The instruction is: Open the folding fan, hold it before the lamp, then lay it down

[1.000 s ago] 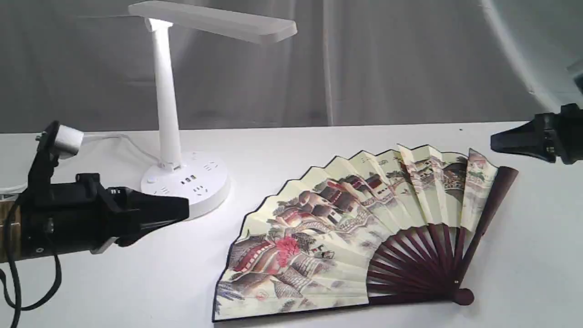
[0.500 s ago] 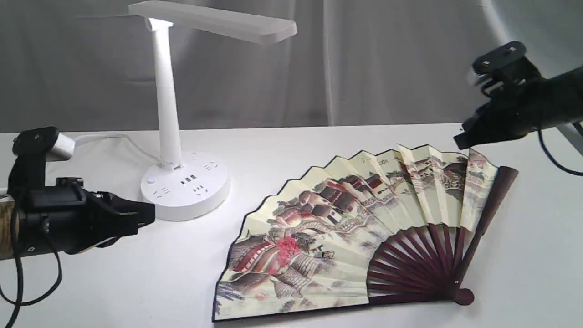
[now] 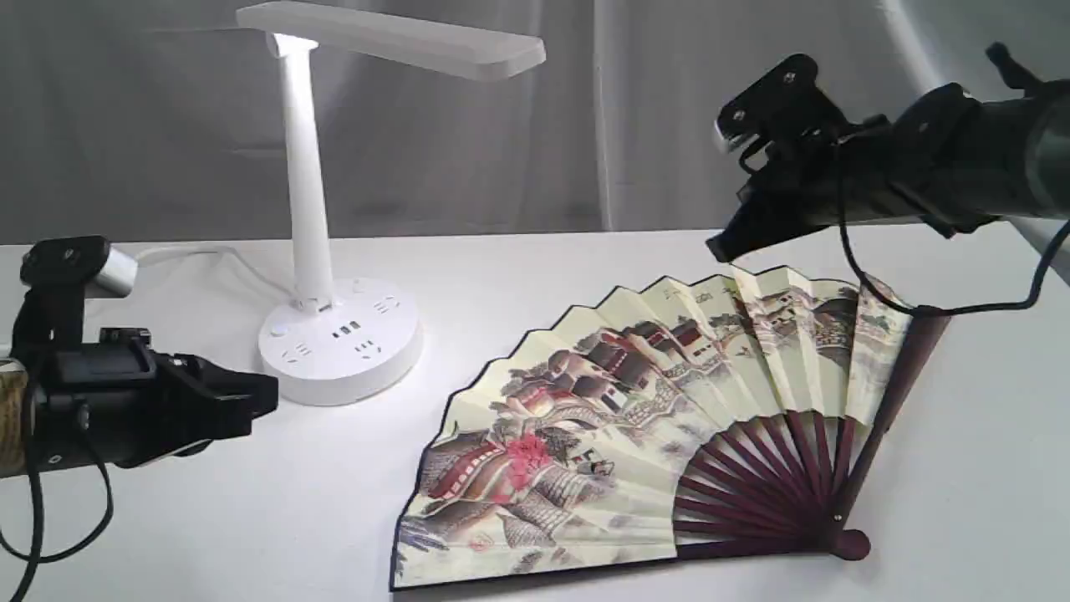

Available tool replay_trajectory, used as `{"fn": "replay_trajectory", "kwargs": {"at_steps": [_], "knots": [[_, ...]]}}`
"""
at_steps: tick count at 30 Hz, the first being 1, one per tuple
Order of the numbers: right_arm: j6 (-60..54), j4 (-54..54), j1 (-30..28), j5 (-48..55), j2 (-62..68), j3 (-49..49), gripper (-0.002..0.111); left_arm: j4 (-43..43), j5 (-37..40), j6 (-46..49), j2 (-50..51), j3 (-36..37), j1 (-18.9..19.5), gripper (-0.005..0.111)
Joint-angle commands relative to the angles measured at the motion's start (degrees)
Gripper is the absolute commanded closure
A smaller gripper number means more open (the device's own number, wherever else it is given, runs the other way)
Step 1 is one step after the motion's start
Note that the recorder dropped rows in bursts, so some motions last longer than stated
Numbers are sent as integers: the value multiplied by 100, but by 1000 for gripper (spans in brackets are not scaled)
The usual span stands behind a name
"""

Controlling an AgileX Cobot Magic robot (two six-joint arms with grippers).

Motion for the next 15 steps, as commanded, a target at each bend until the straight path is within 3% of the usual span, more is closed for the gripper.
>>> {"fn": "replay_trajectory", "kwargs": {"at_steps": [1,5,8,11,15], "knots": [[1920,436,-66,-140,-107,22,108,1,59,56,-52,-6,7,94],[3947,620,-172,239,-107,22,108,1,34,41,-52,5,7,94],[4331,620,-237,498,-107,-11,108,1,-7,41,-52,5,7,94],[4331,331,-417,1756,-107,-355,108,1,-18,41,-52,5,7,94],[4655,-1180,-535,3594,-107,-1132,108,1,-18,41,-52,5,7,94]]}}
